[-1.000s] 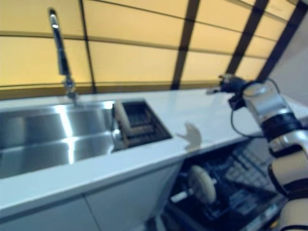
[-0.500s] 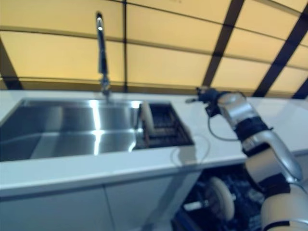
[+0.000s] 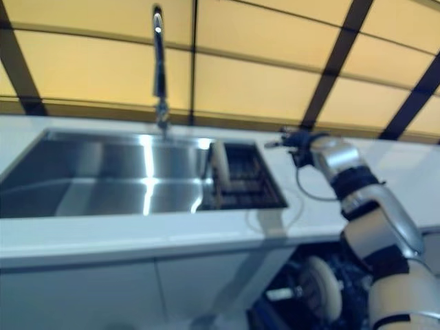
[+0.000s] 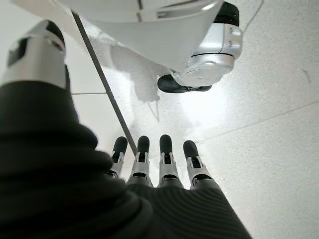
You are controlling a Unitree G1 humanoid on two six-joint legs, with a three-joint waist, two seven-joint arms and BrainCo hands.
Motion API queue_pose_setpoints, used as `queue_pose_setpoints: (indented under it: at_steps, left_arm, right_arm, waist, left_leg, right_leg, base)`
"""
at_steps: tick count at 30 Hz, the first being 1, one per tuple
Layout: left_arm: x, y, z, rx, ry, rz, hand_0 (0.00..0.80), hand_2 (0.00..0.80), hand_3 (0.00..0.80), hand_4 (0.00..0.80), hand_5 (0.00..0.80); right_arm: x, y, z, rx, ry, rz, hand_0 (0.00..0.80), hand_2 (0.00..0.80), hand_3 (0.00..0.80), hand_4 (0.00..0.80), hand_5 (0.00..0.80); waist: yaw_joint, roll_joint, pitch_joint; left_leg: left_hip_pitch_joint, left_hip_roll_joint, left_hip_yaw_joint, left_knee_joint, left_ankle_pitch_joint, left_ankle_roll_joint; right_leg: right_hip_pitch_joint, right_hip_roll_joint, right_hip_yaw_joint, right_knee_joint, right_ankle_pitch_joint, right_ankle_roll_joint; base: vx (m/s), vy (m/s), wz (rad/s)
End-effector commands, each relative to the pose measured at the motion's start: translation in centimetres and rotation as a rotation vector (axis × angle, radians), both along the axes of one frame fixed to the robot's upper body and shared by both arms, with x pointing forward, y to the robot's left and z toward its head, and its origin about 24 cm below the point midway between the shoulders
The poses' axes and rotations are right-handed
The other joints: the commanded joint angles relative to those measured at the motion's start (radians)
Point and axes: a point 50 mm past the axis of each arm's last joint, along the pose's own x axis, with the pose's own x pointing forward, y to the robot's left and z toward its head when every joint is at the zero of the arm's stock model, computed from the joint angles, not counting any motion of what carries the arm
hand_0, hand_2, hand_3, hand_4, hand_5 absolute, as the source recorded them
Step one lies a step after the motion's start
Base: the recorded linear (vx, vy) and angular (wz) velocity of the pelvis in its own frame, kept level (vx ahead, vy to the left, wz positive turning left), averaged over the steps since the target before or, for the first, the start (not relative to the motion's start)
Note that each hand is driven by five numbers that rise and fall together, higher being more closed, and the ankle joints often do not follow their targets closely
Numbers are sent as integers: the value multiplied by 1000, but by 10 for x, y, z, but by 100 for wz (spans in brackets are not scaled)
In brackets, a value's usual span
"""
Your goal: Take plates into dishwasher
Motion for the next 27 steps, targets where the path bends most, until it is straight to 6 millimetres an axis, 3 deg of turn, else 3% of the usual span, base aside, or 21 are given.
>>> queue_pose_setpoints:
  at_steps: [1, 3, 6, 7, 9, 10, 12, 16, 18, 19, 20, 21, 22, 24, 27]
  left_arm:
    - [17, 3, 5, 24, -44, -33, 0, 0, 0, 0, 0]
    - [19, 3, 5, 25, -50, -33, 0, 0, 0, 0, 0]
    - [26, 4, 8, 30, -60, -60, 0, 0, 0, 0, 0]
    - [30, 5, 9, 37, -66, -73, 0, 0, 0, 0, 0]
    - [34, 7, 11, 46, -75, -72, 0, 0, 0, 0, 0]
    - [41, 8, 14, 48, -95, -63, 0, 0, 0, 0, 0]
    - [52, 6, 17, 52, -137, -47, 0, 0, 0, 0, 0]
    - [71, 8, 26, 66, -214, -23, 0, 0, 0, 0, 0]
    - [80, 5, 29, 73, -246, -80, 0, 0, 0, 0, 0]
    - [86, -3, 30, 73, -251, -181, 0, 0, 0, 0, 0]
    - [87, -5, 30, 67, -244, -201, 0, 0, 0, 0, 0]
    - [83, -14, 25, 43, -230, -224, 0, 0, 0, 0, 0]
    - [82, -17, 24, 36, -250, -204, 0, 0, 0, 0, 0]
    - [87, -18, 27, 38, -265, -201, 0, 0, 0, 0, 0]
    - [100, -16, 34, 45, -292, -183, 0, 0, 0, 0, 0]
  right_arm:
    - [-1, 7, 71, 23, -200, 15, 0, 0, 0, 0, 0]
    - [0, 10, 72, 18, -201, 23, 0, 0, 0, 0, 0]
    - [0, 9, 72, 9, -203, 1, 0, 0, 0, 0, 0]
    - [0, 4, 71, 12, -207, -23, 0, 0, 0, 0, 0]
    - [0, 1, 71, 0, -211, -37, 0, 0, 0, 0, 0]
    - [-1, 1, 70, -20, -210, -40, 0, 0, 0, 0, 0]
    - [-2, 1, 69, -44, -220, -37, 0, 0, 0, 0, 0]
    - [-4, 8, 70, -43, -234, -29, 0, 0, 0, 0, 0]
    - [-7, 7, 70, -36, -238, -45, 0, 0, 0, 0, 0]
    - [-10, -1, 70, -36, -228, -89, 0, 0, 0, 0, 0]
    - [-10, -2, 69, -35, -227, -95, 0, 0, 0, 0, 0]
    - [-9, -3, 68, -42, -235, -106, 0, 0, 0, 0, 0]
    - [-7, 1, 64, -54, -247, -93, 0, 0, 0, 0, 0]
    - [-5, 10, 59, -62, -262, -70, 0, 0, 0, 0, 0]
    - [-8, 19, 56, -77, -276, -65, 0, 0, 0, 0, 0]
  waist:
    - [33, -21, 29]
    - [37, -21, 32]
    - [41, -8, 40]
    - [36, 5, 55]
    - [24, 13, 74]
    - [6, 21, 90]
    - [-9, 24, 101]
    - [-4, 6, 109]
    - [-8, 0, 111]
    - [-26, -11, 120]
    - [-30, -14, 124]
    - [-23, -17, 144]
    - [-19, -5, 154]
    - [-26, 18, 156]
    - [-34, 33, 157]
  left_leg:
    - [-58, -44, 16, -65, 112, 42]
    - [-62, -44, 14, -65, 113, 42]
    - [-71, -40, -4, -65, 129, 57]
    - [-65, -44, -30, -64, 138, 70]
    - [-57, -46, -48, -58, 141, 74]
    - [-49, -42, -62, -56, 142, 73]
    - [-54, -43, -69, -53, 143, 70]
    - [-80, -42, -57, -51, 150, 55]
    - [-90, -27, -15, -51, 154, 43]
    - [-100, 8, 87, 38, 144, 20]
    - [-108, 12, 95, 65, 132, 16]
    - [-137, 10, 59, 120, 119, 9]
    - [-133, 12, 39, 90, 130, 9]
    - [-115, 21, 67, 34, 154, 12]
    - [-116, 15, 71, -10, 172, 12]
  right_leg:
    - [136, 4, 11, 12, -97, 42]
    - [135, 1, 7, 17, -100, 42]
    - [95, -14, 9, 143, -144, 44]
    - [49, -18, 35, 247, -135, 57]
    - [15, -13, 76, 291, -125, 67]
    - [4, 3, 111, 274, -121, 60]
    - [25, 32, 127, 211, -143, 29]
    - [52, 58, 120, 145, -138, 13]
    - [70, 67, 96, 118, -139, 10]
    - [76, 47, 48, 112, -135, 4]
    - [78, 43, 39, 115, -136, 2]
    - [79, 27, 40, 119, -123, 0]
    - [81, 25, 48, 116, -116, 4]
    - [83, 25, 57, 112, -115, 12]
    - [74, 19, 69, 106, -115, 23]
  base:
    - [-20, 33, 14]
    - [-35, 43, 13]
    - [-32, 41, 4]
    - [35, 7, 10]
    - [62, -39, 54]
    - [34, -80, 79]
    - [-21, -124, 66]
    - [-77, -186, 53]
    - [-22, -137, 37]
    - [7, -53, 37]
    - [0, -17, 96]
    - [-24, 76, 144]
    - [-33, 98, 134]
    - [-59, 130, 11]
    - [-80, 77, -45]
